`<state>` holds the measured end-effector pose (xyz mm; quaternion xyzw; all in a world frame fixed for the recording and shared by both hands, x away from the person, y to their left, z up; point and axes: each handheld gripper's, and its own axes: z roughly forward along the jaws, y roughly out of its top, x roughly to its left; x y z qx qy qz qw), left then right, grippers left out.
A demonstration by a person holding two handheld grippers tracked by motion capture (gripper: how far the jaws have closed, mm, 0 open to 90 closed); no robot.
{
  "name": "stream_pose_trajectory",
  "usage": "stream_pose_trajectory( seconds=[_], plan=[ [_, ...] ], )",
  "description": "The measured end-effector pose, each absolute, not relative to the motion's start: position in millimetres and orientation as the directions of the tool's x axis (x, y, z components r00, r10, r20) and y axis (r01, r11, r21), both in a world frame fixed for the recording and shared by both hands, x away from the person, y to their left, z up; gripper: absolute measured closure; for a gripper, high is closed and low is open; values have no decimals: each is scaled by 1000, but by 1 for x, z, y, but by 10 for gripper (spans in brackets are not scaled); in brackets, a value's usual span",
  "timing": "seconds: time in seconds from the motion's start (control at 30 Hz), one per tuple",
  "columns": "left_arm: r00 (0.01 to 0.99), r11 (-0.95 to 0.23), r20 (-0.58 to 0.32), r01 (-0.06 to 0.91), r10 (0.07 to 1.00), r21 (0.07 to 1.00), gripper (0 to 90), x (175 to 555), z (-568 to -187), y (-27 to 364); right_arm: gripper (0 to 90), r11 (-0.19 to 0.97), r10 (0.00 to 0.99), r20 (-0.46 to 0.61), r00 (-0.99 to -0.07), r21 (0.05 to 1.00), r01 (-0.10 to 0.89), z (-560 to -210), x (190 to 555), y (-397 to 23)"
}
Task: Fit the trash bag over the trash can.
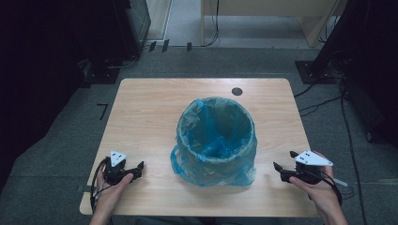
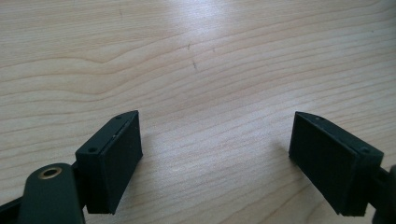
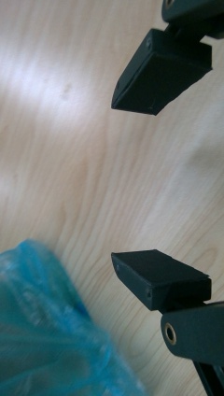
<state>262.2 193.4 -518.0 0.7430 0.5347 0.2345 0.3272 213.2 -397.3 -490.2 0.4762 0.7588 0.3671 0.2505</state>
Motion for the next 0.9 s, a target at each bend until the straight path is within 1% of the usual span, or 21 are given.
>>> stream_pose_trajectory(
  seconds=[0.2,0.73,0.8,0.9],
  plan=[
    [318,-214,-1,641,948,737,163,262,-518,193,220,239,933,-17,-359,775,584,-501,211,-405],
    [318,-214,-1,641,948,737,163,262,-518,193,215,178,970,-21,-242,740,649,-522,201,-419],
    [318,-214,-1,641,948,737,163,262,-518,193,213,146,974,6,-224,744,652,-524,200,-422],
    [318,-214,-1,641,948,737,163,262,-518,193,207,133,979,5,-204,745,654,-524,198,-422]
  ],
)
